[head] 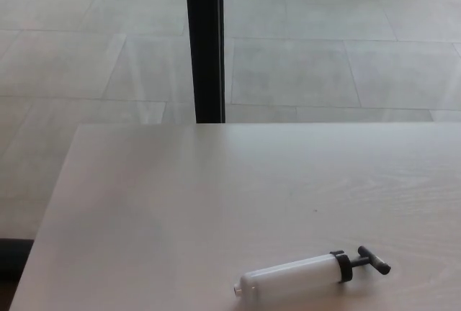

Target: The robot uses its left hand to lift the air pump kept on the middle of the desk and use the right hand to pull out the handle

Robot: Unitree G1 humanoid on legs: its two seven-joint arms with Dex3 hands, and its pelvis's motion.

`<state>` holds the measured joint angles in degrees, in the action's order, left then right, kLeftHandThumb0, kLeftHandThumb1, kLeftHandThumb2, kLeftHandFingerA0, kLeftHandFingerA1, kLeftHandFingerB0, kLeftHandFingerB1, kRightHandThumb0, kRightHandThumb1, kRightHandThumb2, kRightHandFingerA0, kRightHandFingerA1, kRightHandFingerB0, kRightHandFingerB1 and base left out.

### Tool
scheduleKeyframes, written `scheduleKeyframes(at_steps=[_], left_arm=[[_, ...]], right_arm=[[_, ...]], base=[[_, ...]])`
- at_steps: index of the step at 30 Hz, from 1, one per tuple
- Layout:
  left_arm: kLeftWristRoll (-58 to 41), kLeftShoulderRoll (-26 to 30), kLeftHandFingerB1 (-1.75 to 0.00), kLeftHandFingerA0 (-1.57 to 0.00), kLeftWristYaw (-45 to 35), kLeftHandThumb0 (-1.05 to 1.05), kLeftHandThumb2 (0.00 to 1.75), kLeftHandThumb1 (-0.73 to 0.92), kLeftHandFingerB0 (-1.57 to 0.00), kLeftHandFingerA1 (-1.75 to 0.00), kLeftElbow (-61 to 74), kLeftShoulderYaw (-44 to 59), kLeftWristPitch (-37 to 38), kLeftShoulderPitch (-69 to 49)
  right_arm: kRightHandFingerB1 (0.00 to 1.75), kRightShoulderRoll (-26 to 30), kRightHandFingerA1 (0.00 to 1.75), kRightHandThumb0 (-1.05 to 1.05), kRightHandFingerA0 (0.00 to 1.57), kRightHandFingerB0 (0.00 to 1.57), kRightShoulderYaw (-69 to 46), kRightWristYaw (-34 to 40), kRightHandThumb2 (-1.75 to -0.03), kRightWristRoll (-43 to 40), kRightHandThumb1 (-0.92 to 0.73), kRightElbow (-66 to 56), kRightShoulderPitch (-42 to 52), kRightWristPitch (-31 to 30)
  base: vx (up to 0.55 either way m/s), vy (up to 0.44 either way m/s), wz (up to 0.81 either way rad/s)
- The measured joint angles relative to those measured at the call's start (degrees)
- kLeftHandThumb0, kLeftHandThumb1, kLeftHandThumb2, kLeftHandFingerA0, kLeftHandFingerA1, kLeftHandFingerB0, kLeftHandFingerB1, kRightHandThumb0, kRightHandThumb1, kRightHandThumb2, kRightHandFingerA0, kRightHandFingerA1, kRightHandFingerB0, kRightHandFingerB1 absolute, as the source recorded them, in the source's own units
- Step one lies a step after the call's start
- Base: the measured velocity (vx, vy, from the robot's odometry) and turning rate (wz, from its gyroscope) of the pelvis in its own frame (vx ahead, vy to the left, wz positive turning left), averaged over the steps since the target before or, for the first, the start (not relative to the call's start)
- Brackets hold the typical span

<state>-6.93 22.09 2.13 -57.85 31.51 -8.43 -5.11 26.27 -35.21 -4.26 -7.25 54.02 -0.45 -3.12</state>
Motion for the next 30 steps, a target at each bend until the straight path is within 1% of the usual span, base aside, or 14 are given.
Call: scheduleKeyframes(at_steps=[5,6,7,8,10,11,12,13,15,17,19,22,24,30], left_arm=[[-2.6,1.0,-0.72,-0.80,0.9,-0.37,0.84,0.43,-0.64,-0.84,-1.3,5.5,-2.2,1.3],[-3.1,1.1,-0.63,-0.82,1.2,-0.36,0.56,0.57,-0.71,-0.84,-1.4,6.2,-2.6,1.4],[-3.3,1.1,-0.64,-0.85,1.4,-0.36,0.57,0.58,-0.68,-0.86,-1.7,6.6,-2.9,1.5],[-3.5,1.1,-0.71,-0.80,1.6,-0.36,0.88,0.45,-0.61,-0.86,-1.9,7.0,-3.2,1.5],[-4.3,1.5,-0.70,-0.79,2.0,-0.42,0.89,0.47,-0.58,-0.86,-3.1,8.3,-3.8,2.0],[-4.7,1.8,-0.62,-0.71,2.1,-0.40,0.58,0.67,-0.58,-0.78,-3.5,8.7,-4.1,2.2],[-5.1,2.3,-0.62,-0.71,2.5,-0.40,0.58,0.67,-0.58,-0.78,-3.6,9.3,-4.7,2.5],[-5.5,3.0,-0.70,-0.80,2.9,-0.43,0.95,0.52,-0.56,-0.85,-3.2,9.8,-5.2,2.8],[-5.8,4.7,-0.54,-0.77,4.0,-0.54,0.60,0.67,-0.30,-0.82,-2.6,10.1,-6.0,3.9],[-5.9,6.3,-0.60,-0.78,5.2,-0.51,0.90,0.47,-0.27,-0.89,-2.0,10.0,-6.2,6.3],[-6.1,7.7,-0.65,-0.70,6.7,-0.43,0.58,0.64,-0.49,-0.90,-0.9,10.3,-6.3,10.1],[-6.8,9.3,-0.61,-0.80,8.5,-0.57,0.87,0.44,-0.32,-0.86,-0.2,10.3,-6.3,16.5],[-6.7,9.7,-0.56,-0.83,9.1,-0.49,0.58,0.58,-0.78,-0.70,0.5,9.4,-6.2,18.6],[-6.4,7.4,-0.53,-0.81,11.5,-0.48,0.59,0.62,-0.70,-0.61,12.4,4.0,-6.3,28.9]], right_arm=[[0.54,1.7,0.68,-0.58,0.69,0.46,-6.9,-0.3,-0.83,-3.8,-0.45,0.8,-1.9,-0.9],[0.39,2.0,0.62,-0.54,0.57,0.31,-8.3,-0.4,-0.59,-4.7,-0.64,1.0,-2.2,-1.2],[0.46,2.2,0.65,-0.56,0.42,0.13,-9.4,-0.4,-0.83,-5.4,-0.53,1.2,-2.3,-1.5],[0.47,2.4,0.75,-0.41,0.52,0.00,-10.5,-0.5,-0.97,-6.1,-0.49,1.3,-2.4,-1.9],[0.32,3.1,1.29,-0.56,0.63,0.06,-13.0,-0.4,-0.64,-7.7,-0.72,2.1,-3.1,-2.9],[0.52,3.7,1.02,-0.36,0.75,0.00,-14.1,-0.2,-1.10,-8.4,-0.61,2.5,-3.5,-3.5],[0.52,4.8,1.02,-0.36,0.75,0.00,-15.4,0.1,-1.10,-9.2,-0.61,3.1,-4.3,-4.5],[0.51,6.2,1.05,-0.36,0.79,0.00,-16.3,0.6,-1.09,-9.8,-0.58,3.3,-5.0,-5.3],[0.43,9.2,1.21,-0.59,0.66,0.19,-18.2,1.8,-0.61,-11.1,-0.71,3.4,-6.7,-6.5],[0.48,12.0,0.92,-0.64,0.67,0.10,-19.2,3.1,-0.85,-11.9,-0.54,3.5,-9.1,-7.3],[0.45,14.5,0.62,-0.59,0.26,0.07,-19.9,3.8,-0.86,-13.0,-0.56,3.4,-12.2,-7.7],[0.45,15.7,0.62,-0.61,0.33,0.08,-20.6,4.0,-0.87,-14.7,-0.57,1.5,-15.8,-8.3],[0.45,15.9,0.59,-0.64,0.28,0.15,-20.3,4.0,-0.89,-15.2,-0.58,0.6,-16.8,-8.5],[0.35,15.7,0.55,-0.64,0.43,0.33,-15.2,3.3,-0.61,-15.7,-0.70,-8.2,-20.9,-9.2]], base=[[0.00,0.000,0.00],[0.00,0.000,0.00],[0.00,0.000,0.00],[0.00,0.000,0.00],[0.00,0.000,0.00],[0.00,0.000,0.00],[0.00,0.000,0.00],[0.00,0.000,0.00],[0.00,0.000,0.00],[0.00,0.000,0.00],[0.00,0.000,0.00],[0.00,0.000,0.00],[0.00,0.000,0.00],[0.00,0.000,0.00]])
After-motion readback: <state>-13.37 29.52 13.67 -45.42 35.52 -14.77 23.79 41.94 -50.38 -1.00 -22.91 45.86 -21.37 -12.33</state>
